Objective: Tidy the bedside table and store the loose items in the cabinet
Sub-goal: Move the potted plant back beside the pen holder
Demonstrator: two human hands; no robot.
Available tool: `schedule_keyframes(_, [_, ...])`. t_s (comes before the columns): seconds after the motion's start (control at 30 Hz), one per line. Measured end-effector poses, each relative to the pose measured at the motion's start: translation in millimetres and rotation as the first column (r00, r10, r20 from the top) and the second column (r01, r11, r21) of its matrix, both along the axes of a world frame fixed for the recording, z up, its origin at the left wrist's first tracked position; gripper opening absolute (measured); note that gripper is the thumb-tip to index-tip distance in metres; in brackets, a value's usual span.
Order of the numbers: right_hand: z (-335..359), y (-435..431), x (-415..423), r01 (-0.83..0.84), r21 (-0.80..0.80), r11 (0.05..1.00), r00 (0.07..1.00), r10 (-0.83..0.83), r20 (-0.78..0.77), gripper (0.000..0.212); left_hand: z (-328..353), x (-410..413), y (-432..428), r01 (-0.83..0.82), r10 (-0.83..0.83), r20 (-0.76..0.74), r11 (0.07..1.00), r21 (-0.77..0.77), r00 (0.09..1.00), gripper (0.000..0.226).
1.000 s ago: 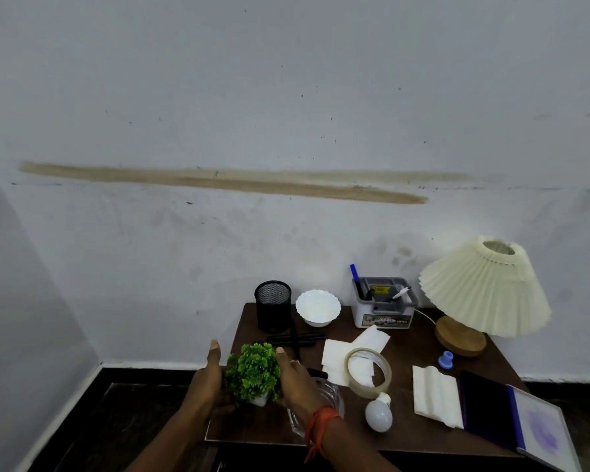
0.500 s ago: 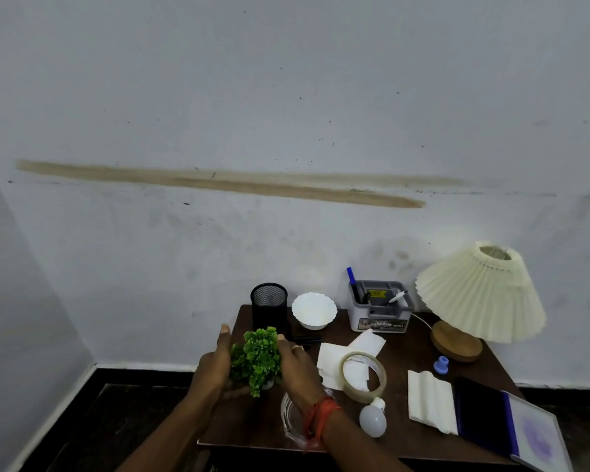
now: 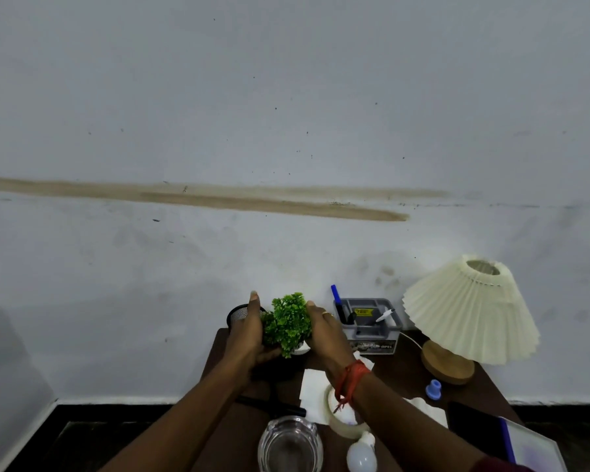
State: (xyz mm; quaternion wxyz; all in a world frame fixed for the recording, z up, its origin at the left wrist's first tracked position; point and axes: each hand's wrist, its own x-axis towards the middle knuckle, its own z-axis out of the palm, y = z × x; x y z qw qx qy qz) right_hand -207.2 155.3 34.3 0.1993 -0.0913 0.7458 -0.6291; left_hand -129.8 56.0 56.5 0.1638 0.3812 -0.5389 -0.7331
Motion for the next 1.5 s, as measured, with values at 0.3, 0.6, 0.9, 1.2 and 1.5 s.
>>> schedule_keyframes(0.3, [-19.0, -23.4, -43.2, 0.005, -0.038, 0.999, 1.0, -0.004, 0.026, 0.031, -14.0, -46.3, -12.3, 0.028, -0.027, -0.016, 0.999, 0.038, 1.0, 0.071])
schedule_keyframes(0.6, [-55.0, -37.7, -52.2, 0.028, -0.058, 0.998, 0.996, -0.023, 0.084, 0.065, -34.6, -63.1, -13.5, 0.111, -0.108, -0.033, 0.986, 0.121, 0.994, 0.068])
schedule_keyframes(0.9, [-56.3, -33.5, -55.4, 0.019, -0.067, 0.998, 0.992, -0.011, 0.128, 0.055, -42.0, -66.8, -9.1, 0.138, -0.134, -0.037, 0.982, 0.126, 0.99, 0.068])
schedule_keyframes(1.2, [-50.5, -20.0, -49.7, -0.015, -0.075, 0.997, 0.994, 0.023, 0.107, 0.048, -44.5, -57.1, -4.8, 0.13, -0.128, -0.032, 0.988, 0.086, 0.991, 0.065])
schedule_keyframes(1.5, [-49.6, -3.7, -39.5, -0.031, -0.108, 0.994, 0.993, 0.043, 0.114, 0.033, -32.0, -36.5, 2.4, 0.134, -0.136, 0.025, 0.989, 0.064, 0.99, 0.071])
